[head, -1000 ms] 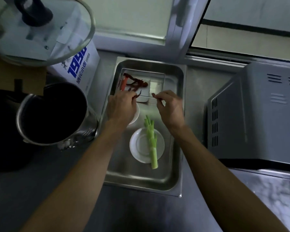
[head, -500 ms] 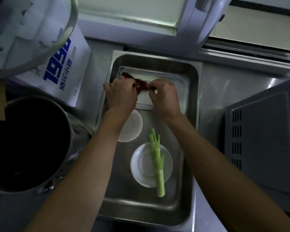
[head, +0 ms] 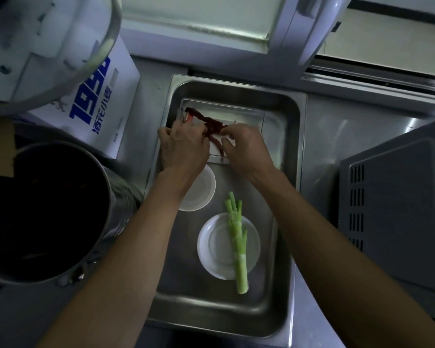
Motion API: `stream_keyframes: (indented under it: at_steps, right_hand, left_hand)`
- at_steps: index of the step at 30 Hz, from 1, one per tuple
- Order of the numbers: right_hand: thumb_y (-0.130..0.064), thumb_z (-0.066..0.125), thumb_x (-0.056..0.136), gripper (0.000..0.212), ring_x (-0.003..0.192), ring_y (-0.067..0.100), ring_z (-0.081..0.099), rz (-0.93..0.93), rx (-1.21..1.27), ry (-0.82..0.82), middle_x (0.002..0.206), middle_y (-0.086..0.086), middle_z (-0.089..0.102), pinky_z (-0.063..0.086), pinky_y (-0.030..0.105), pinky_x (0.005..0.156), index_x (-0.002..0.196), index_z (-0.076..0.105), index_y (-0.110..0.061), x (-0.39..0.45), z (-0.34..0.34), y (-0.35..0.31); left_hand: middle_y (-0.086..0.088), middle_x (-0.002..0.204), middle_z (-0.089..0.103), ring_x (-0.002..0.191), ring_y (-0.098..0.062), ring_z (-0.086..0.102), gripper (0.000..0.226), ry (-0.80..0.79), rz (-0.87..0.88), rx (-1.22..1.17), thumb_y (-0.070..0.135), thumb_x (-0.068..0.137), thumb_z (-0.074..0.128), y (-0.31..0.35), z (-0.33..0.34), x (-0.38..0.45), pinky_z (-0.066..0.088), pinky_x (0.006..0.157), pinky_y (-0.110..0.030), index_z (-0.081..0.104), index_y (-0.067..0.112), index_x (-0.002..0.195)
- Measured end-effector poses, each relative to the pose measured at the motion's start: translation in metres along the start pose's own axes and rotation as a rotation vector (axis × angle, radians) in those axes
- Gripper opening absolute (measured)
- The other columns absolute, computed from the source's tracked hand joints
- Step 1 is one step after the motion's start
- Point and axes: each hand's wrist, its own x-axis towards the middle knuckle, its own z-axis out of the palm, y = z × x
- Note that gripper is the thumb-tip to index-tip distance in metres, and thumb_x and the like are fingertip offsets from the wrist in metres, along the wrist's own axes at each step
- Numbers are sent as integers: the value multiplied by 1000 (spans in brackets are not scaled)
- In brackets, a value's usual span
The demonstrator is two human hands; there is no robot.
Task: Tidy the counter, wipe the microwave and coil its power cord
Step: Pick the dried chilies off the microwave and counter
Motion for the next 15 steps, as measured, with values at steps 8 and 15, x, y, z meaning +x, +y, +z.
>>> stream_keyframes:
  at_steps: [8,15]
  right_hand:
    - [-10,56,96,29,111,23,63,53,-48,69,122,10,68,51,33,94,123,67,-9,-46,-42,-28]
    - [-15,57,97,29,110,24,63,29,-168,118,123,8,67,53,40,93,123,65,-11,-99,-81,-54]
  left_hand:
    - [0,114,66,106,-23,56,27,-69,22,-54,36,98,50,18,-40,-40,39,91,-41,64,22,117]
    - [0,129,62,121,-26,53,36,-96,136,-37,39,98,54,35,-88,-83,41,97,-45,57,22,129]
